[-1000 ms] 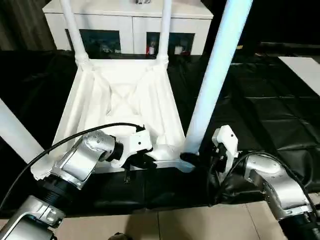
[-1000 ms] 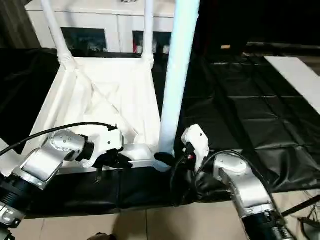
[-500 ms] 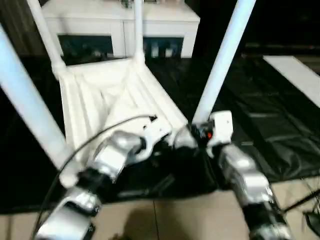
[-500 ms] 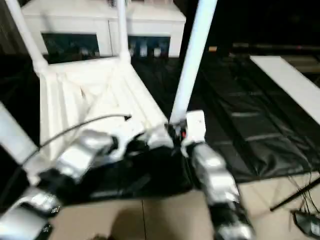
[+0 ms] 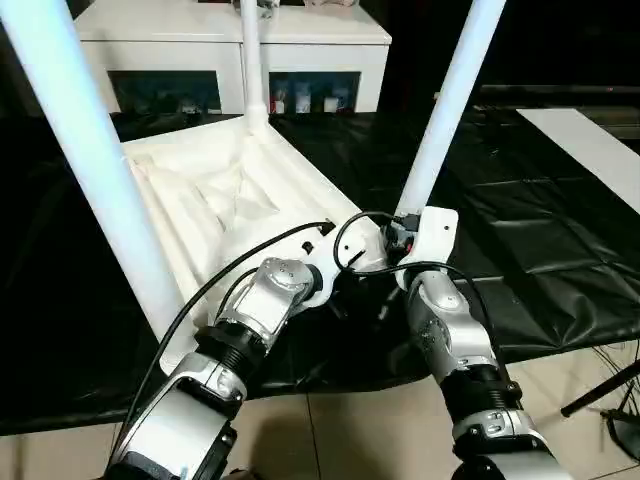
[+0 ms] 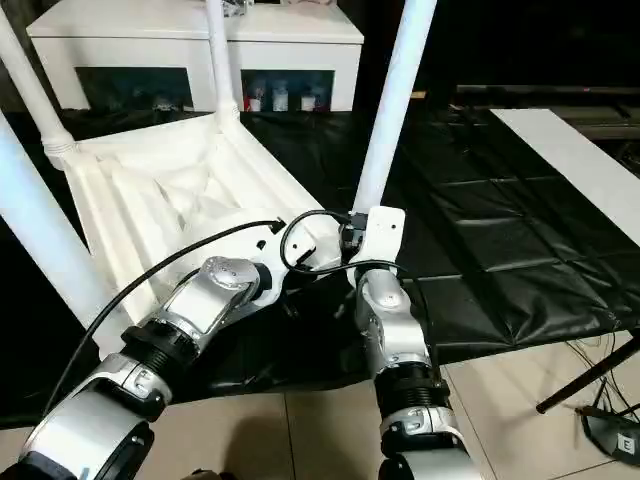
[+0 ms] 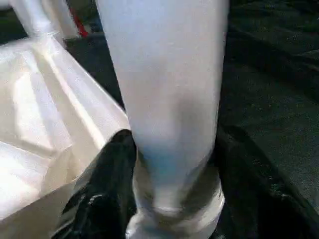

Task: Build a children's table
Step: Rotate leg to tighten

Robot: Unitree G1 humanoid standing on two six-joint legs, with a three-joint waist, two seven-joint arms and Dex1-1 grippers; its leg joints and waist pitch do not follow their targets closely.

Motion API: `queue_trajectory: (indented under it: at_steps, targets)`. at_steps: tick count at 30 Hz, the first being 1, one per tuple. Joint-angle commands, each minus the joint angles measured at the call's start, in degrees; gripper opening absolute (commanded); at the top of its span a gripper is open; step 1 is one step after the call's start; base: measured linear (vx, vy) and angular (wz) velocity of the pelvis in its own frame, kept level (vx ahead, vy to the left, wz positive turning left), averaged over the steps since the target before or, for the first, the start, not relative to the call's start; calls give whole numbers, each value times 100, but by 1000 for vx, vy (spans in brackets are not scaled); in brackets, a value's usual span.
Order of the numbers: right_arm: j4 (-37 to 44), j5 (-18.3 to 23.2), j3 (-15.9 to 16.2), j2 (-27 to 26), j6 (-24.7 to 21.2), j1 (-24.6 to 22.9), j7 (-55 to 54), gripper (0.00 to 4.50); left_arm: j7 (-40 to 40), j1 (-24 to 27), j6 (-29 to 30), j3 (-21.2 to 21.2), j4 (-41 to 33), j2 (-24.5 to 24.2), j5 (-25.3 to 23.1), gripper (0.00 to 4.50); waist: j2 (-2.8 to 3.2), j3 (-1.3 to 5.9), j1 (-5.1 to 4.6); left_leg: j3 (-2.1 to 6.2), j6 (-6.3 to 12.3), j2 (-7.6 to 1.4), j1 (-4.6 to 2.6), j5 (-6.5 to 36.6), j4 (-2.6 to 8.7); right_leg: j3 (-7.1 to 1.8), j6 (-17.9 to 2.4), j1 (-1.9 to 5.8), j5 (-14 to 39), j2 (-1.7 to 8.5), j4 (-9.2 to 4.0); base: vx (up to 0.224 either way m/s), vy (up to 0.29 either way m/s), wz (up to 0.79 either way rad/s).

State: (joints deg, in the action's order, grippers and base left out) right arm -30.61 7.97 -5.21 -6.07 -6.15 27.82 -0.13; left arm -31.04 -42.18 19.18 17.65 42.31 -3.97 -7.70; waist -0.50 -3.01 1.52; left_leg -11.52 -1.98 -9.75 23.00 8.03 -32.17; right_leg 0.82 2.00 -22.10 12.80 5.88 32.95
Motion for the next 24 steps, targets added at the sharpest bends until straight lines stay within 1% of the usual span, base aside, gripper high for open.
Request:
queue_trajectory:
  at_steps: [1, 2, 3, 4, 5, 6, 7, 8, 9, 10, 11, 12, 13, 14, 15, 16, 17, 18, 19, 20, 22, 23, 24]
  targets:
    - [323, 152, 171, -24, -151, -189, 272, 287, 306, -3, -267, -205, -141, -59, -2, 0, -35, 291, -34, 289, -223, -268, -115, 3004, 551, -30, -554, 94, 2010, 229, -438, 0, 0, 0]
    - [642, 146, 196, 90, -236, -335, 311, 287, 164, 58, -248, -178, -241, -119, 18, 0, -27, 297, -41, 290, -209, -265, -84, 2817, 562, -24, -587, 109, 1806, 218, -423, 17, 6, -23]
    - [767, 135, 214, 141, -273, -396, 327, 309, 97, 83, -248, -158, -281, -146, 22, 0, -25, 315, -10, 251, -172, -277, -117, 2616, 539, -35, -635, 63, 1478, 194, -410, 16, 1, -22]
    - [1114, 126, 246, 280, -367, -573, 385, 314, -116, 155, -320, -90, -401, -228, 32, 0, -29, 324, 8, 233, -139, -281, -150, 2535, 511, -47, -676, 32, 1339, 184, -401, 16, 1, -22]
    - [1133, 124, 248, 290, -372, -583, 389, 314, -132, 160, -328, -86, -409, -233, 33, 0, -44, 316, 52, 181, -44, -290, -183, 2472, 483, -73, -732, -21, 1289, 183, -422, 0, 0, 0]
    - [1340, 103, 266, 391, -422, -702, 438, 319, -309, 210, -414, -43, -489, -288, 47, 0, -60, 291, 64, 155, 21, -286, -188, 2561, 467, -80, -718, -59, 1606, 180, -458, 0, 0, 0]
    - [1533, 70, 259, 490, -451, -825, 462, 344, -420, 261, -384, -25, -578, -339, 54, 0, -57, 278, 59, 146, 10, -274, -195, 2650, 459, -79, -686, -84, 1855, 181, -481, 0, 0, 0]
    - [1870, 21, 280, 674, -476, -1041, 563, 344, -695, 350, -425, 35, -740, -449, 93, 0, -47, 262, 65, 157, -39, -264, -205, 2791, 453, -76, -587, -101, 2319, 206, -531, 0, 0, 0]
    - [2232, -71, 283, 851, -560, -1274, 663, 356, -865, 427, -381, 74, -879, -564, 122, 0, -60, 264, 75, 149, -55, -266, -198, 2784, 449, -90, -483, -114, 2503, 209, -557, 0, 0, 0]
    - [2418, -116, 285, 939, -608, -1392, 715, 363, -940, 464, -355, 93, -947, -622, 136, 0, -62, 271, 96, 151, -53, -273, -197, 2725, 451, -97, -447, -102, 2493, 210, -558, 0, 0, 0]
    - [2689, -98, 292, 1076, -699, -1570, 862, 363, -1107, 527, -364, 152, -1052, -734, 148, 0, -68, 265, 112, 145, -41, -280, -195, 2653, 456, -108, -425, -119, 2491, 207, -561, 0, 0, 0]
    - [3163, 40, 332, 1409, -937, -1912, 1276, 375, -1495, 653, -424, 275, -1260, -985, 174, 0, -63, 279, 146, 153, 3, -292, -170, 2508, 462, -115, -405, -72, 2337, 204, -537, 0, 0, 0]
    - [3264, 104, 350, 1501, -1009, -1989, 1401, 387, -1617, 686, -469, 312, -1316, -1052, 182, 0, -63, 279, 146, 153, 3, -292, -170, 2508, 462, -115, -405, -72, 2337, 204, -537, 0, 0, 0]
    - [3389, 190, 376, 1621, -1107, -2086, 1564, 401, -1776, 728, -531, 357, -1388, -1137, 192, 0, -48, 270, 153, 157, 32, -303, -132, 2370, 488, -113, -459, -58, 2072, 184, -502, 0, 0, 0]
    - [3564, 550, 467, 1999, -1322, -2257, 2222, 401, -2270, 847, -542, 441, -1610, -1351, 314, 0, -28, 281, 153, 161, -11, -303, -134, 2395, 485, -111, -526, -45, 1987, 179, -479, 0, 0, 0]
    - [3618, 669, 499, 2130, -1400, -2309, 2442, 408, -2468, 888, -601, 483, -1688, -1428, 358, 0, -36, 279, 159, 176, 17, -301, -133, 2399, 485, -105, -540, -17, 1954, 178, -483, 0, 0, 0]
    - [3701, 856, 550, 2341, -1524, -2390, 2794, 408, -2789, 952, -697, 549, -1812, -1550, 431, 0, -30, 276, 163, 172, 2, -318, -121, 2373, 488, -115, -563, -22, 1891, 178, -466, 0, 0, 0]
    - [3791, 900, 701, 2768, -1364, -2514, 3383, 434, -3131, 1056, -515, 587, -2061, -1725, 534, 0, -15, 294, 162, 161, -16, -331, -157, 2380, 474, -117, -702, -34, 1629, 168, -436, 0, 0, 0]
    - [3806, 924, 725, 2828, -1369, -2526, 3478, 434, -3208, 1072, -525, 608, -2104, -1759, 554, 0, -11, 296, 178, 154, -20, -342, -169, 2340, 465, -121, -747, -35, 1495, 162, -425, 0, 0, 0]
    - [3847, 993, 792, 2996, -1383, -2560, 3745, 440, -3426, 1117, -553, 664, -2225, -1855, 609, 0, -14, 298, 200, 127, 19, -351, -204, 2254, 446, -134, -858, -53, 1223, 149, -406, 0, 0, 0]
    - [3919, 1082, 923, 3305, -1484, -2603, 4246, 447, -3843, 1200, -637, 807, -2477, -2062, 677, 0, -9, 313, 232, 107, 121, -350, -206, 1993, 422, -132, -1023, -23, 850, 149, -351, 55, 4, 7]
    - [3929, 1052, 987, 3427, -1504, -2588, 4454, 447, -3994, 1231, -603, 873, -2603, -2152, 717, 0, -9, 313, 232, 107, 121, -350, -206, 1993, 422, -132, -1023, -23, 850, 149, -351, 54, 5, 6]
    - [3931, 1010, 1021, 3485, -1504, -2573, 4551, 447, -4054, 1246, -556, 904, -2671, -2197, 736, 0, -13, 336, 266, 98, 206, -346, -206, 1656, 387, -122, -1119, 8, 465, 137, -288, 53, 8, 2]
